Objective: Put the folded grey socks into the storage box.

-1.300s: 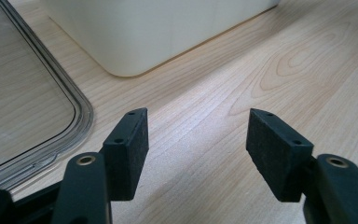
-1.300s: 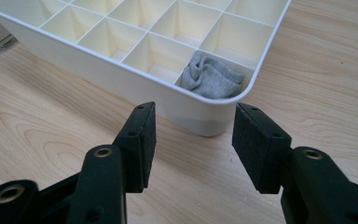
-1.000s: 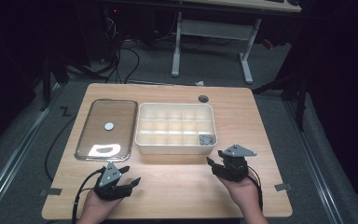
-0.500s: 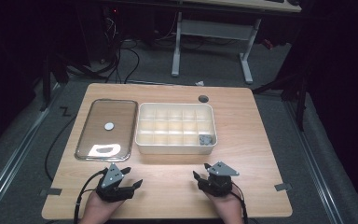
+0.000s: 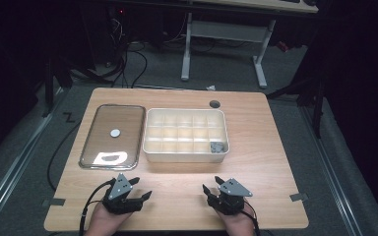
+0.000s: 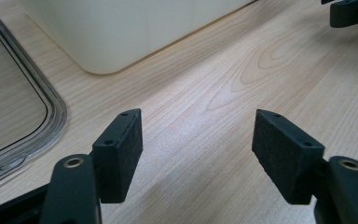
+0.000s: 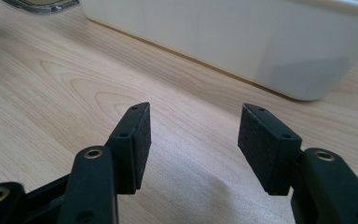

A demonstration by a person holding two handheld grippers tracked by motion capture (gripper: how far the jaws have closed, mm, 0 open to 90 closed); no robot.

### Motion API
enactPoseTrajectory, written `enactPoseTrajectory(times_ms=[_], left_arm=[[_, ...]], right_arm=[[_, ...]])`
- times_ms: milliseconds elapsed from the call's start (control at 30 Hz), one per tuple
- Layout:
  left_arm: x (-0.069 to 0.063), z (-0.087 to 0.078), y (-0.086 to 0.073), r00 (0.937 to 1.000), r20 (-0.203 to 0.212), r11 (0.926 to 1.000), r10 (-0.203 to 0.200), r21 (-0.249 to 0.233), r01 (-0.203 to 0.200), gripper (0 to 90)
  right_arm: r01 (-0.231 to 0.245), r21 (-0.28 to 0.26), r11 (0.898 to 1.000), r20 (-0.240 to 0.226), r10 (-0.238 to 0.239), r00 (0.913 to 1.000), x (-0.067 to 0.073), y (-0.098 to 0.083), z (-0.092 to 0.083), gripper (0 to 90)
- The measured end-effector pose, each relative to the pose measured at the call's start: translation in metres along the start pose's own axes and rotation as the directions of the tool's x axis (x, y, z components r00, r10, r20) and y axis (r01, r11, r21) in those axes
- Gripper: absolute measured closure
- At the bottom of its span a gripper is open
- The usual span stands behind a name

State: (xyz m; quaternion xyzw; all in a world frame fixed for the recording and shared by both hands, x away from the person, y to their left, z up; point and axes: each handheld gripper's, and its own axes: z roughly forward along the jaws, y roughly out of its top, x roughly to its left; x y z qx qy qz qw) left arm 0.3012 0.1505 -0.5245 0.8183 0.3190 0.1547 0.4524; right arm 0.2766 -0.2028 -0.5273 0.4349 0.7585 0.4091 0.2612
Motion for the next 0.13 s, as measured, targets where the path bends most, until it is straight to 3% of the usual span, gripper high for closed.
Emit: enactPoseTrajectory(times_ms=[133], left_arm=[[0.0002, -0.0012, 0.0009, 1.0000, -0.002, 1.0000, 0.003, -0.005, -0.003, 33.9]], right_arm=[[-0.004, -0.005, 1.000, 0.007, 0.004, 1.0000, -0.0008, -0.0012, -0.0022, 44.6]])
